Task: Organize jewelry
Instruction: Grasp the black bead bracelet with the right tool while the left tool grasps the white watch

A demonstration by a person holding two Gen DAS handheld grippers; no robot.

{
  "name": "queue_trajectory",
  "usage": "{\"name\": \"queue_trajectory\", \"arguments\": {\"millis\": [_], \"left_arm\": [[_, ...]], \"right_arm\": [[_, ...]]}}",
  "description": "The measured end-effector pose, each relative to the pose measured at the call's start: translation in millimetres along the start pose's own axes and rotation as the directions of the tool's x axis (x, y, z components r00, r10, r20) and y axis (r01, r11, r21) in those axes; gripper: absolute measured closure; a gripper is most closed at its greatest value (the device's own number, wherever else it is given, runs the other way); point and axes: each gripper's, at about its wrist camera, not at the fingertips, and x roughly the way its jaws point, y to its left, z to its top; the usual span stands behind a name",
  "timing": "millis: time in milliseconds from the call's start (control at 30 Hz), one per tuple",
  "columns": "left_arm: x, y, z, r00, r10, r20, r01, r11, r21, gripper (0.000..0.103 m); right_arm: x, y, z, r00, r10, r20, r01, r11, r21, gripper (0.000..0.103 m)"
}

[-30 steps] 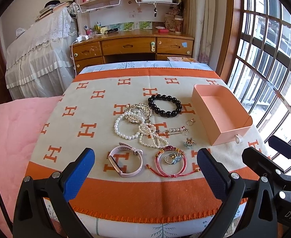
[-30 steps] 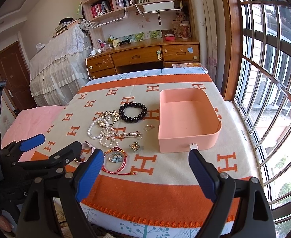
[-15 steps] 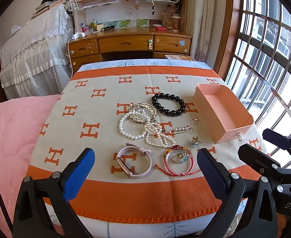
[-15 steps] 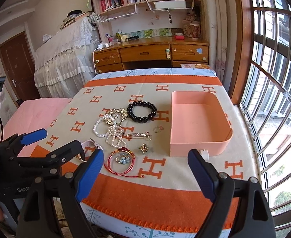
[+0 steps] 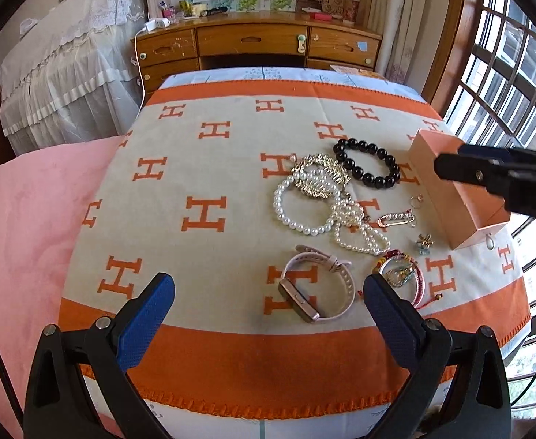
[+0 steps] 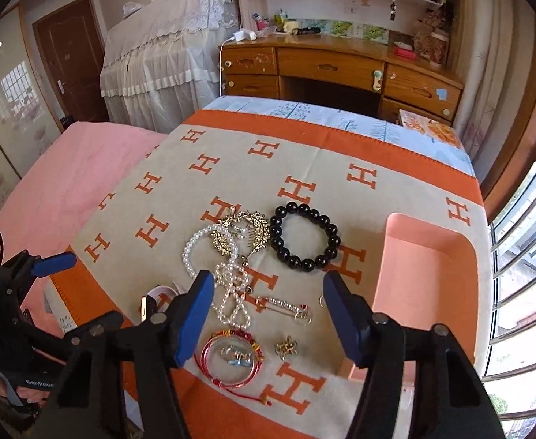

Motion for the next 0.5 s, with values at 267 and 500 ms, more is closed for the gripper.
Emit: {"name": "queue_trajectory", "arguments": {"millis": [267,500], "left_arm": [[40,10,-2,0.996,0.007,-0.094,-0.007,1.0,-0.005,0.008],[51,-5,0,0.989,0.015,-0.15,-0.007,0.998,0.056,0.02]], "right_arm": [[88,-27,36,0.977,0.061,-0.206,-0.053,0.998,0.046,0.064],[128,-20,38,0.952,0.063,-0.299,-0.064,0.998,0.005,0.07]]}}
